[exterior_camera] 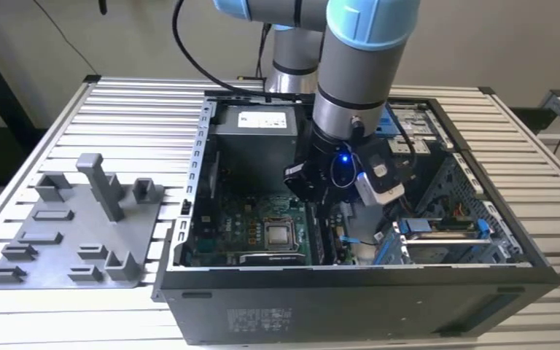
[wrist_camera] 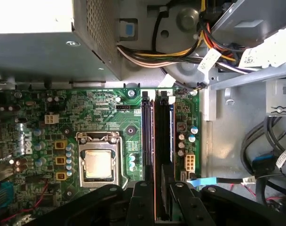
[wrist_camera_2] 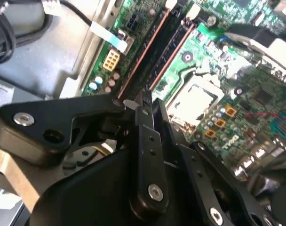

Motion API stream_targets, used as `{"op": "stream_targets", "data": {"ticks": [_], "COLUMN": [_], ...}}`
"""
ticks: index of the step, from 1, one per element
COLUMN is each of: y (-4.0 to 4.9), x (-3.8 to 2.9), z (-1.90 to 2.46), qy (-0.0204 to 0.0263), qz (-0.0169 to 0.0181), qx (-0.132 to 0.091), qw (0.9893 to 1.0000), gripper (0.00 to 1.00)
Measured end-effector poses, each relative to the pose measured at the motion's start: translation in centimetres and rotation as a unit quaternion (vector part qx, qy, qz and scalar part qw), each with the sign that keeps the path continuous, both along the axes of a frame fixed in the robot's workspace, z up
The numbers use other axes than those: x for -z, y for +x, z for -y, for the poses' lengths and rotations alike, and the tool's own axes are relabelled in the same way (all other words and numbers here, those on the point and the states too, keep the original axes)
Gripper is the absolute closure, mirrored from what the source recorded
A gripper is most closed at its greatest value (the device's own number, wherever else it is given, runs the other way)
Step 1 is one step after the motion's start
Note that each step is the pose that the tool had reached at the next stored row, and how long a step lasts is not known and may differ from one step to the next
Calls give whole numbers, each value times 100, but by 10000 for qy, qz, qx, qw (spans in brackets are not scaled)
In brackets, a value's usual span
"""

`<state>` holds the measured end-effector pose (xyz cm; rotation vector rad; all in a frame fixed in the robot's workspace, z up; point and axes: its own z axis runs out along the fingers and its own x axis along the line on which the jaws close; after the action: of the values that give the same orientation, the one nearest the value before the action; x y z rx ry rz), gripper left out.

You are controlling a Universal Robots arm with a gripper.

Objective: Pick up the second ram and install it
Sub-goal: 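Insert the second ram into the second slot, then press down the second ram until it locks into place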

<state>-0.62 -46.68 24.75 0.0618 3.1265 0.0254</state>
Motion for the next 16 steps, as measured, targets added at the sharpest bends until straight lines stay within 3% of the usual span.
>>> {"op": "stream_targets", "data": {"ticks": [3,7,16], "y": [0,0,0], "x": [-3,-5,-23], "z": [0,0,0], "qy": [-2,-1,-1], "qz": [-1,0,0], "qx": [0,0,0], "qw": [10000,10000,10000], "gripper": [78,89,89]}}
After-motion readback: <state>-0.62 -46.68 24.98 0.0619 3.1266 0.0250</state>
